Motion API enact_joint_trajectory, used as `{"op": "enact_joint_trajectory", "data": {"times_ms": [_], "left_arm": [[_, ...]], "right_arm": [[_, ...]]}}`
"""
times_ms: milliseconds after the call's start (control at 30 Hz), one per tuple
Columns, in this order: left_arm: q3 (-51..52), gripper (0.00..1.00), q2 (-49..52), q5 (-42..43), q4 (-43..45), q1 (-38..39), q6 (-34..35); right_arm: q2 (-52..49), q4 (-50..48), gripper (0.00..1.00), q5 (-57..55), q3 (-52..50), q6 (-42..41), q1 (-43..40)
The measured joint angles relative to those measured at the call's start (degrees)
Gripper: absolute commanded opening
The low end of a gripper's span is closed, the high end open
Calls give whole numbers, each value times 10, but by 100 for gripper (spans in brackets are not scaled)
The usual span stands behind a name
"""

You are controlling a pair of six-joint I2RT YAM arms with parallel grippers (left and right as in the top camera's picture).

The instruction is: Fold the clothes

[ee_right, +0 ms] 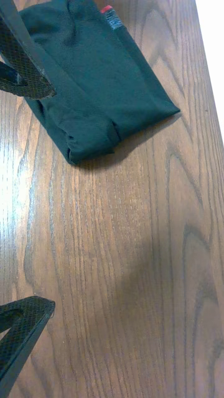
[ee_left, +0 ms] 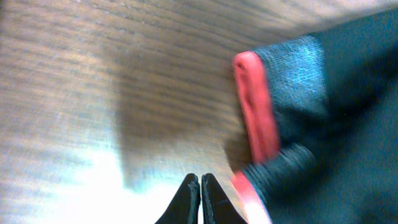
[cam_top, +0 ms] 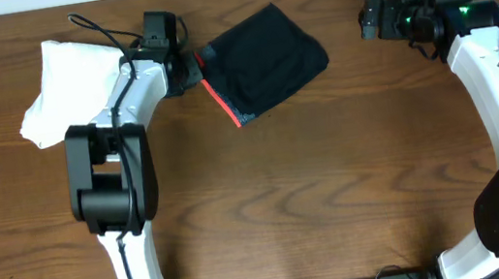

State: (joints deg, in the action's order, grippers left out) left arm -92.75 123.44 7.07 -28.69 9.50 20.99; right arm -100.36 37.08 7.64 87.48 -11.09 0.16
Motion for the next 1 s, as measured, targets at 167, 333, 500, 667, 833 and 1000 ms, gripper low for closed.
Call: {"op": "enact_joint_trajectory", "data": {"times_ms": [167,333,500,667,833,1000], "left_arm": [[1,43,-87,2,-68,10,57],[0,98,-126,2,-99,32,92],[0,98,-115,2,-94,76,104],[0,98,-115,-25,-83,113,121],[0,98,-109,-86,-85,132,182],[0,98,-84,-118,-84,137,239]], "right_arm": [[0,0,99,0,0,0,0],[0,0,99,0,0,0,0],[0,0,99,0,0,0,0],[0,0,99,0,0,0,0],[0,0,99,0,0,0,0],[0,0,99,0,0,0,0]]}}
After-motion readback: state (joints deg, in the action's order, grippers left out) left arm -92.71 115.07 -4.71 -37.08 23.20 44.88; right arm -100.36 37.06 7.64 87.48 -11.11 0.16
